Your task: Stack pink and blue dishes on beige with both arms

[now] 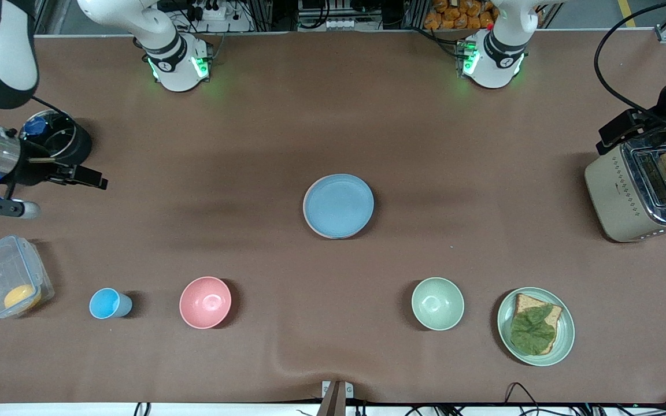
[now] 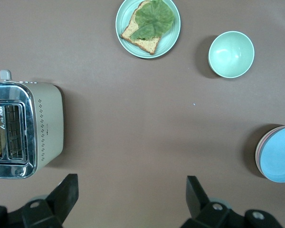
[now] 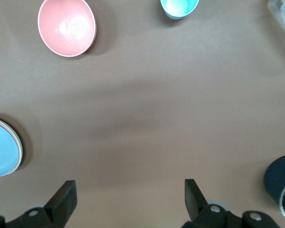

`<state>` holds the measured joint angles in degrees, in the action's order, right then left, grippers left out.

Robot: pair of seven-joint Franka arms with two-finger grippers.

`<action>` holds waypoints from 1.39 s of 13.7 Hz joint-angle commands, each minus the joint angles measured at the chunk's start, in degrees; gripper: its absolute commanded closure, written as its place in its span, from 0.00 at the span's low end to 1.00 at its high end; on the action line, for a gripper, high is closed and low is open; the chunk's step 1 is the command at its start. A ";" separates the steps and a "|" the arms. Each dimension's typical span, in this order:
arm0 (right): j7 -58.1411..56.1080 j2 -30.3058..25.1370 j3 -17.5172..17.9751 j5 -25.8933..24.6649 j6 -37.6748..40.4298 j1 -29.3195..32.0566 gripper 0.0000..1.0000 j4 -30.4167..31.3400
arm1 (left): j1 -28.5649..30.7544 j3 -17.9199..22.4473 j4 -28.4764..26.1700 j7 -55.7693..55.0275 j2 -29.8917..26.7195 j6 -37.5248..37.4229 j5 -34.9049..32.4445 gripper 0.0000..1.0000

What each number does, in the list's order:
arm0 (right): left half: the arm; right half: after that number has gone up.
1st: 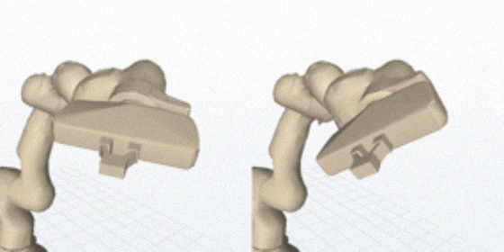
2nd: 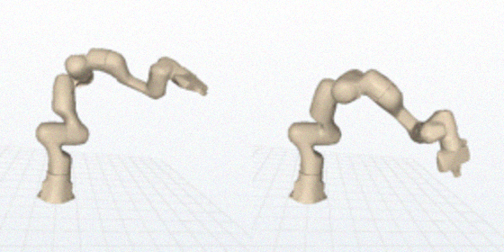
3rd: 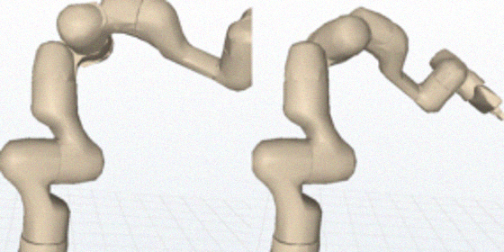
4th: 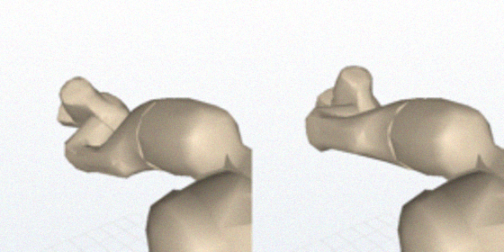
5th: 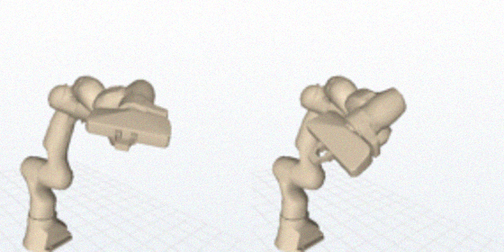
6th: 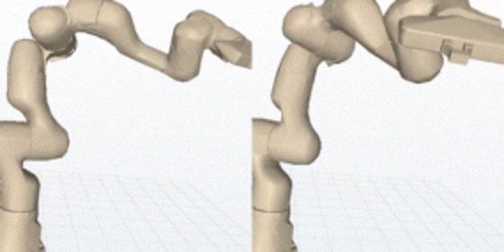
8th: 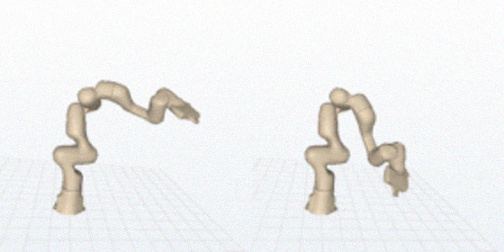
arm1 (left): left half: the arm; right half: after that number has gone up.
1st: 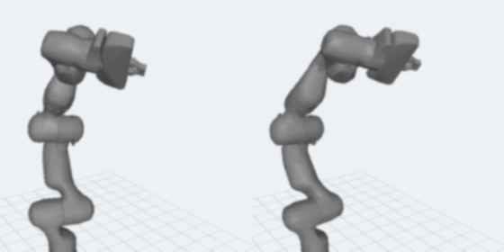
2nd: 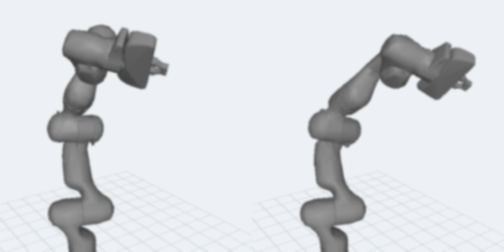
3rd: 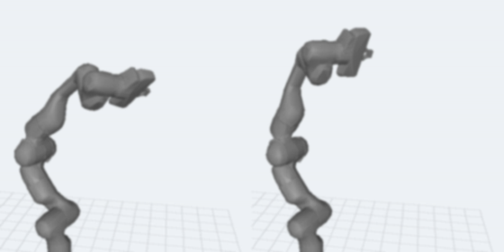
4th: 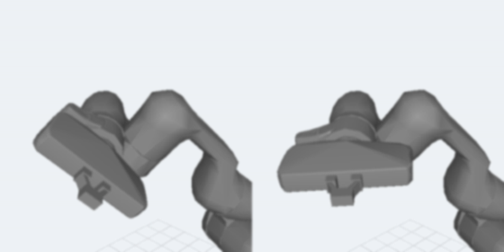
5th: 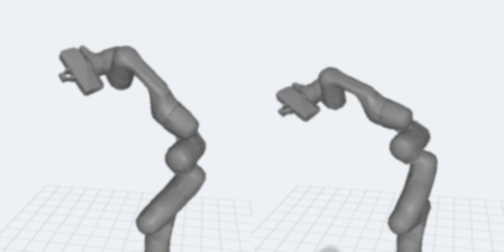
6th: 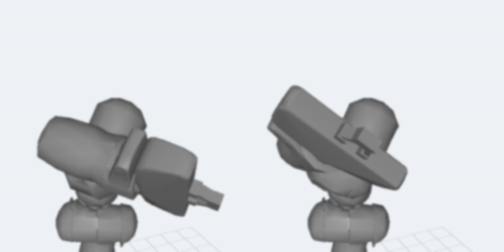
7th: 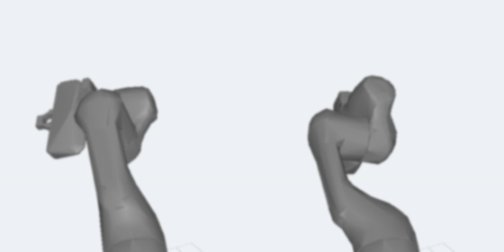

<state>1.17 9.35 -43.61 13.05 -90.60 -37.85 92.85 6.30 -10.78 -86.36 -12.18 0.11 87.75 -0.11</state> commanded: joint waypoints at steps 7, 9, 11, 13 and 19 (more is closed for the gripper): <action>0.05 -6.35 27.81 -6.53 5.08 25.51 0.00 -1.09 | 0.29 0.06 0.14 1.46 -0.55 -0.12 0.81 0.00; 1.64 -8.72 36.46 -9.96 5.88 31.68 0.00 -0.91 | 0.29 0.06 0.14 1.55 -0.64 -0.12 0.90 0.00; 1.65 -9.78 39.20 -11.03 5.88 34.67 0.00 -0.74 | 0.29 0.06 0.14 1.64 -0.64 -0.12 0.90 0.00; 1.64 -11.10 43.06 -11.03 5.88 38.37 0.00 0.05 | 0.29 0.06 0.14 1.72 -0.64 -0.12 0.99 0.00; 1.03 -11.72 43.43 -14.28 5.44 37.42 0.00 -0.21 | 0.21 -0.03 0.14 1.72 -0.55 -0.12 1.78 0.00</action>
<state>2.08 -0.41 -1.47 1.30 -84.67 -0.82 91.25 6.30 -10.80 -86.30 -12.12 0.08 87.75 0.40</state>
